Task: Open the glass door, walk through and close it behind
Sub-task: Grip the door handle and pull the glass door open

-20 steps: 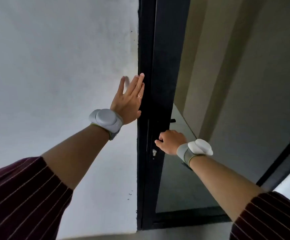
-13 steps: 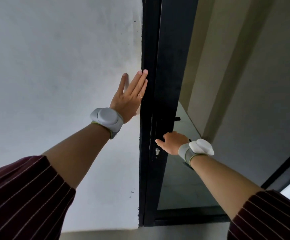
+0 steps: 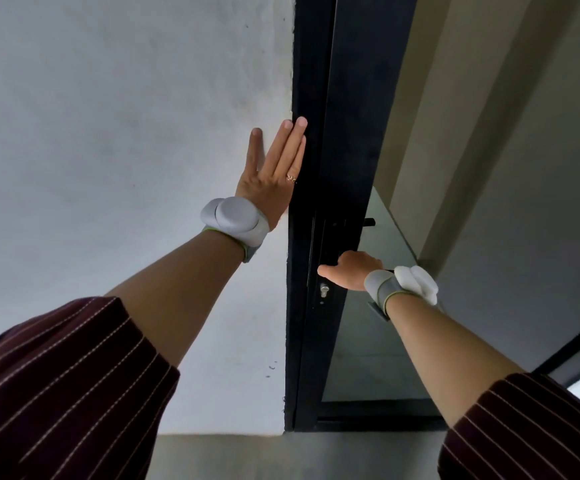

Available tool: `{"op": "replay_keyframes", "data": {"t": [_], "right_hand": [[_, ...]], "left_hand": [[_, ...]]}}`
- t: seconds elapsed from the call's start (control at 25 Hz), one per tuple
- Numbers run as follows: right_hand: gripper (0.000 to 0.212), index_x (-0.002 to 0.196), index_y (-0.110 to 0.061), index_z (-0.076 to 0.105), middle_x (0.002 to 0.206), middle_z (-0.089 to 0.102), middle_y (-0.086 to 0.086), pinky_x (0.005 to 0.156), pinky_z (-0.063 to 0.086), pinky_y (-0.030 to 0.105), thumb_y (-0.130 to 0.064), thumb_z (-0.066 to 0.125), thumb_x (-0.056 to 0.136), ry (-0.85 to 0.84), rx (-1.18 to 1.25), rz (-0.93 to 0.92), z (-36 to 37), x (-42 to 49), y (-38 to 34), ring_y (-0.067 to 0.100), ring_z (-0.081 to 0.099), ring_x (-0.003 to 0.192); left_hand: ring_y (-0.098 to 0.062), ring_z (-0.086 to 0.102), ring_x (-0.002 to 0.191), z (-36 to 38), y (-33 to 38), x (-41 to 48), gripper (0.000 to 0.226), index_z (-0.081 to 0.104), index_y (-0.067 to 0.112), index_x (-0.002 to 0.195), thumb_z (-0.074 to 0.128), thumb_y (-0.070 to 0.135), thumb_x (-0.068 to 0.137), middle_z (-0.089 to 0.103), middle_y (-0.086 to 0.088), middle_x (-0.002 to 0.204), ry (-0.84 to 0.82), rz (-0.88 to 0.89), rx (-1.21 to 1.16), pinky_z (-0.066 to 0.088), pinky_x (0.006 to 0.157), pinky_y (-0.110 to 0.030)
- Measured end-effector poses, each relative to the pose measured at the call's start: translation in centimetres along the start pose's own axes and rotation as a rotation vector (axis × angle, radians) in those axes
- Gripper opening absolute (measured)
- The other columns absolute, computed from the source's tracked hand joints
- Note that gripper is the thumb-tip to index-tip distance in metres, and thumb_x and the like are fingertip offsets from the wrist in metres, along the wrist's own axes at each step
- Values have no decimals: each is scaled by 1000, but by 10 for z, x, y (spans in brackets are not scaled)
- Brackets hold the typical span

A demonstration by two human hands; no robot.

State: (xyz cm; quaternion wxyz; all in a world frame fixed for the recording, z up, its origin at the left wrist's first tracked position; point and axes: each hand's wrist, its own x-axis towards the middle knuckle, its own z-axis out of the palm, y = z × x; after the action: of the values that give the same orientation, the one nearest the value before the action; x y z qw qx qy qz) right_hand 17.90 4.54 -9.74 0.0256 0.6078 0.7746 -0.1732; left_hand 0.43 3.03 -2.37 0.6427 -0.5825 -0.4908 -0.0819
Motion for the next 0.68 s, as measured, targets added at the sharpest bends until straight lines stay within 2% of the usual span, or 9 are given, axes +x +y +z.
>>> {"op": "replay_keyframes", "data": {"t": [0.16,0.28,0.4,0.56,0.68], "right_hand": [[46,53,-18,34,53,39,-3,75,42,34,-48,49,85,-99,204,-17,0,5,7,17,39,51],[46,49,-17,35,30,35,-10,76,42,33,-40,49,86,-153,294,-46,-3,3,8,16,34,46],[48,46,-17,33,28,30,-11,78,39,33,-35,49,87,-194,430,-61,-1,2,11,13,28,39],[47,48,-14,36,29,35,-10,95,42,34,-35,51,88,-217,569,-49,6,4,16,14,31,41],[47,48,-14,39,33,35,-6,103,40,37,-35,52,87,-243,639,-59,8,8,19,14,30,41]], "left_hand": [[-22,50,131,0,2,0,69,47,9,138,72,27,75,51,-2,144,-42,-1,0,50,100,-45],[-26,46,134,-5,-1,2,83,40,4,140,76,31,70,46,-8,147,-112,-19,-31,46,101,-50],[-34,30,141,-5,0,2,89,20,-3,146,70,24,77,29,-15,155,-208,-39,-83,33,107,-57],[-42,8,144,-2,0,2,88,-3,-2,148,59,12,86,5,-20,159,-347,-42,-259,12,111,-64],[-41,13,144,-4,-1,2,88,1,-3,148,60,16,85,11,-19,159,-350,-43,-204,17,110,-63]]}}
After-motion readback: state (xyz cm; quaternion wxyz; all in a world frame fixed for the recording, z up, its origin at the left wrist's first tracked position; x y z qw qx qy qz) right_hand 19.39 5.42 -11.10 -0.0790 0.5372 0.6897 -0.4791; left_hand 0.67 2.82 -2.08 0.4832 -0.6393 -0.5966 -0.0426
